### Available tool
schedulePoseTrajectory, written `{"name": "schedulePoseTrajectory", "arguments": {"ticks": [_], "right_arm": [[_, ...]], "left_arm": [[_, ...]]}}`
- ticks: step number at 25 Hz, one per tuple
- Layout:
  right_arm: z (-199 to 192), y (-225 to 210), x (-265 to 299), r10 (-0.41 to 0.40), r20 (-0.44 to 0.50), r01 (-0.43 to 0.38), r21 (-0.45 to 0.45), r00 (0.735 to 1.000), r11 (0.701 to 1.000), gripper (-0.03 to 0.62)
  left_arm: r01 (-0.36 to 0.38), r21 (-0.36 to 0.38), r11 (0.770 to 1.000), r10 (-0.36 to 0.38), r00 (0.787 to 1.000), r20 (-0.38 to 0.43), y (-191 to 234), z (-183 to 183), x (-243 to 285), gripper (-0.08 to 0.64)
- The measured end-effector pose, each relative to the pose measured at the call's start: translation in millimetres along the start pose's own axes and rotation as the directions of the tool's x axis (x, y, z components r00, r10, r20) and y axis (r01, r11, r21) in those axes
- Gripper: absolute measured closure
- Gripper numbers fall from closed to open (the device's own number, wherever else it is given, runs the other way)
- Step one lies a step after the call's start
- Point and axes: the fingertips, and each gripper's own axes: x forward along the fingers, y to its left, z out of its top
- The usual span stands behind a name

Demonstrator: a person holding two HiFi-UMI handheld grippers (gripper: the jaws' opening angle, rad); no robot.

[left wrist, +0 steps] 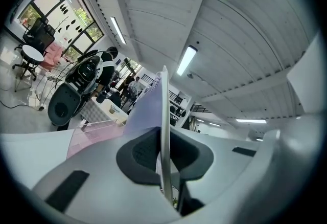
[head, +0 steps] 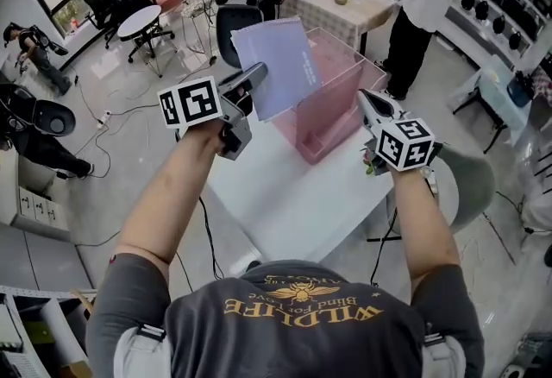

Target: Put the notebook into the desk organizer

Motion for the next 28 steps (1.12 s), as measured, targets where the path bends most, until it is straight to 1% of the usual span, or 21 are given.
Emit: {"name": "schedulePoseTrajectory", "arguments": {"ticks": [5, 10, 13, 16, 20, 22, 26, 28], "right_arm": [[1, -5, 0, -0.006, 0.006, 0.006, -0.006, 1.000, 1.000, 0.592], [-5, -13, -1, -0.016, 0.003, 0.016, 0.004, 1.000, 1.000, 0.592], [-9, -21, -2, -0.025, -0.004, 0.025, 0.008, 1.000, 1.000, 0.592], [-14, -28, -1, -0.034, -0.007, 0.034, 0.014, 0.999, 0.999, 0.592], [-19, -38, 3, -0.038, -0.014, 0.038, 0.023, 0.999, 0.999, 0.592], [-22, -41, 4, -0.039, -0.018, 0.039, 0.026, 0.999, 0.999, 0.592], [-28, -43, 7, -0.039, -0.025, 0.039, 0.030, 0.999, 0.999, 0.592], [-30, -44, 9, -0.037, -0.028, 0.038, 0.028, 0.999, 0.999, 0.592]], "left_arm": [[0.050, -0.008, 0.999, -0.050, 0.999, 0.016, 1, 17, 45, 0.531], [0.069, -0.043, 0.997, -0.067, 0.997, 0.029, 13, 22, 92, 0.529], [0.076, -0.079, 0.994, -0.074, 0.997, 0.025, 22, 20, 123, 0.529], [0.081, -0.133, 0.988, -0.078, 0.997, 0.026, 36, 17, 152, 0.529], [0.062, -0.197, 0.979, -0.058, 0.998, 0.028, 63, 7, 184, 0.529], [0.044, -0.241, 0.970, -0.040, 0.999, 0.022, 79, -5, 195, 0.529], [0.010, -0.352, 0.936, -0.001, 1.000, 0.027, 115, -30, 200, 0.529], [-0.031, -0.378, 0.925, 0.037, 0.999, 0.007, 134, -42, 198, 0.529]]}}
